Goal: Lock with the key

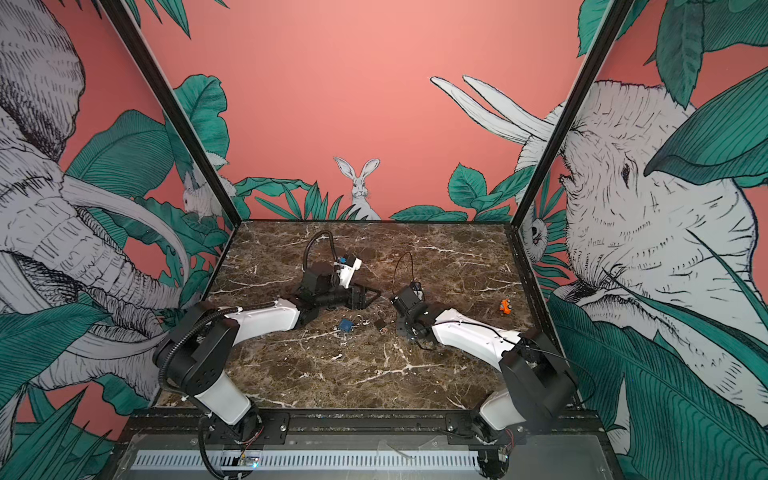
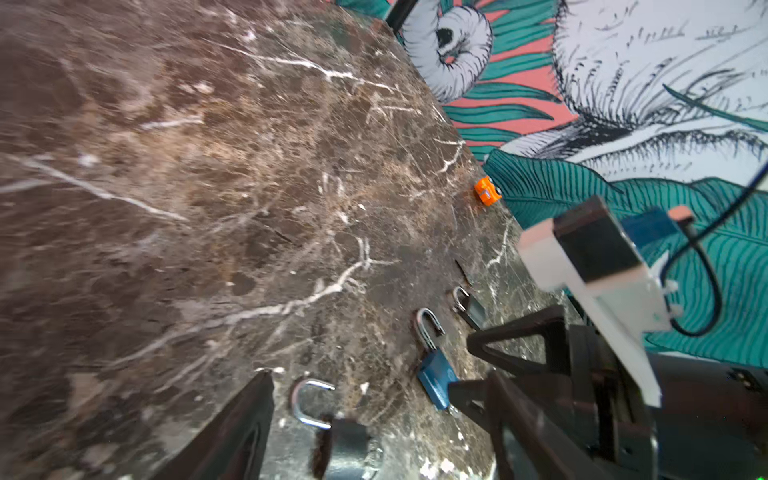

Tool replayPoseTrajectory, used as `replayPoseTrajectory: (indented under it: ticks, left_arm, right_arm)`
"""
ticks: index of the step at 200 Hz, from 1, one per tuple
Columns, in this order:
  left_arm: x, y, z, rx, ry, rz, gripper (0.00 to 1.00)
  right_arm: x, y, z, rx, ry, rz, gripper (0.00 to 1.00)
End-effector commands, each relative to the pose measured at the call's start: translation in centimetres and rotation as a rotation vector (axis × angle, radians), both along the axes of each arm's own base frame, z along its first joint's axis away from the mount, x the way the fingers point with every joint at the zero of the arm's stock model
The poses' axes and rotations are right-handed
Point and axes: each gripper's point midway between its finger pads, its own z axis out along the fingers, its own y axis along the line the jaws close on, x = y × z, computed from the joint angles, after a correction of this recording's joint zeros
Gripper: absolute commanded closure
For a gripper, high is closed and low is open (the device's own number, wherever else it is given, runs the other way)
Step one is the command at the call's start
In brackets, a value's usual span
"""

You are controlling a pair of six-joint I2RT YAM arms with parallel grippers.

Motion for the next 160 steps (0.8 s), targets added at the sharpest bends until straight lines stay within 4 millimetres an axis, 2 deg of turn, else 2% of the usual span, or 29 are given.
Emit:
replayPoseTrajectory:
  ticks: [1,53,106,160]
  left_arm:
    - [0.3,0.5,2.4,-0.043,-0.062,0.008,0.19]
    - [0.5,0.3,2.3,-0.046,-0.057,0.001,0.19]
    - [1.2,1.2,1.3,-0.039,-0.037,0.051,0.19]
    - [1.2,1.1,0.9,-0.041,-0.017,0.043,0.19]
  right_arm:
    - [-0.1,0.3,0.4,-0.016,0.003,0.020,0.47]
    - [0.0,0.3,0.6,-0.025,0.002,0.026,0.46]
    - [0.2,1.0,0.4,-0.020,0.011,0.048,0.43]
    - [0.2,1.0,-1.1,-0.056,0.042,0.053,0.41]
